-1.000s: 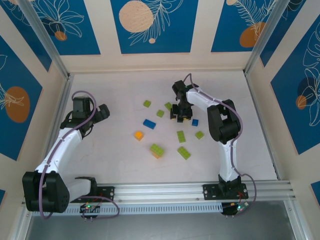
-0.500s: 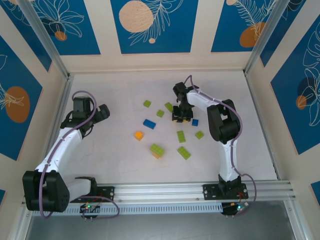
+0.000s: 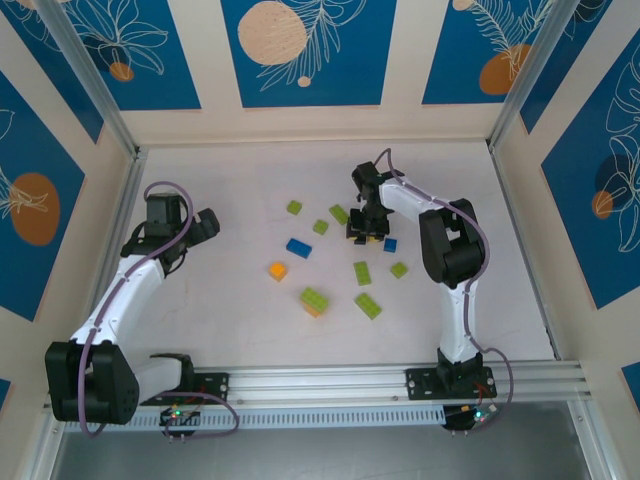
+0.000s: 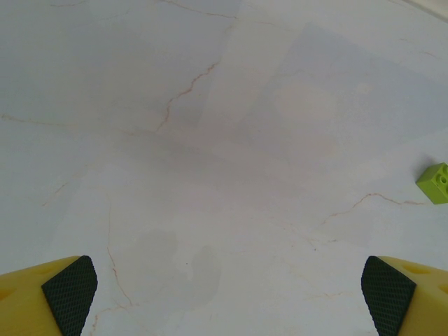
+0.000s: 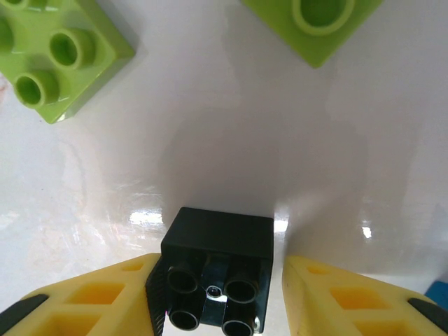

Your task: Assemble a carrot with lego

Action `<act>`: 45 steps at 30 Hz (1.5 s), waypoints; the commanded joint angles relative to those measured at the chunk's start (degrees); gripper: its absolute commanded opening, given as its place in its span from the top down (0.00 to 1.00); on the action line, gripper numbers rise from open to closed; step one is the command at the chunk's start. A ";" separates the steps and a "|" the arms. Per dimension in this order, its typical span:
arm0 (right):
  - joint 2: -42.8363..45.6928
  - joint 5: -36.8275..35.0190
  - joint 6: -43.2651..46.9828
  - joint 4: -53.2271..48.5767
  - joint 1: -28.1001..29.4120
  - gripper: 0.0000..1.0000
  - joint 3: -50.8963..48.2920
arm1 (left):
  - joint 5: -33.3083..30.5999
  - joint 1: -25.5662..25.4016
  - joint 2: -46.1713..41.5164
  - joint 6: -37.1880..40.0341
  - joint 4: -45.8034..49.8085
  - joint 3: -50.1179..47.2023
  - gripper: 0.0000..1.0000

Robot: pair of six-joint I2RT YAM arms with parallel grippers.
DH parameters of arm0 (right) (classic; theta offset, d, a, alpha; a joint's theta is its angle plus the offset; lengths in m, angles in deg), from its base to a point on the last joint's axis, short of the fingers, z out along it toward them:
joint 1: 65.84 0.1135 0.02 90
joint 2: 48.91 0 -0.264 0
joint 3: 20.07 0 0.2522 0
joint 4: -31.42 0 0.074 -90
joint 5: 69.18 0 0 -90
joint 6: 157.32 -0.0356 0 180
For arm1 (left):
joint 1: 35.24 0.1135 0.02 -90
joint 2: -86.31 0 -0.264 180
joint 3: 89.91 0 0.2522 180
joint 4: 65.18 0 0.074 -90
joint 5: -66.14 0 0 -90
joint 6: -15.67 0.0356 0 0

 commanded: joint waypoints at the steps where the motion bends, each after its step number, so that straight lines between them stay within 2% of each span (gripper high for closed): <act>1: 1.35 2.48 -0.81 0.16 -0.13 0.51 -0.16 | -0.44 0.53 0.39 0.24 0.37 -0.07 0.00; 16: 3.52 1.65 1.30 -1.63 0.82 0.64 -0.73 | -0.36 0.46 0.56 0.27 0.32 -0.03 0.00; 23: 12.01 2.33 11.89 -9.18 8.51 0.66 -0.94 | -0.42 0.53 0.43 0.33 0.40 -0.01 0.00; 26: 15.29 5.18 16.66 -13.32 12.36 0.65 -0.66 | -0.33 0.56 0.48 0.26 0.31 -0.01 0.00; 32: 17.25 8.58 22.81 -20.80 19.20 0.65 1.55 | -0.09 0.46 0.48 0.24 0.37 0.02 0.00; 40: 17.17 9.85 25.73 -22.00 25.22 0.65 0.56 | -0.09 0.49 -0.12 0.27 0.90 0.17 0.00; 45: 16.91 9.58 25.50 -22.31 27.00 0.65 0.62 | -0.09 0.53 -0.23 0.25 0.98 0.08 0.00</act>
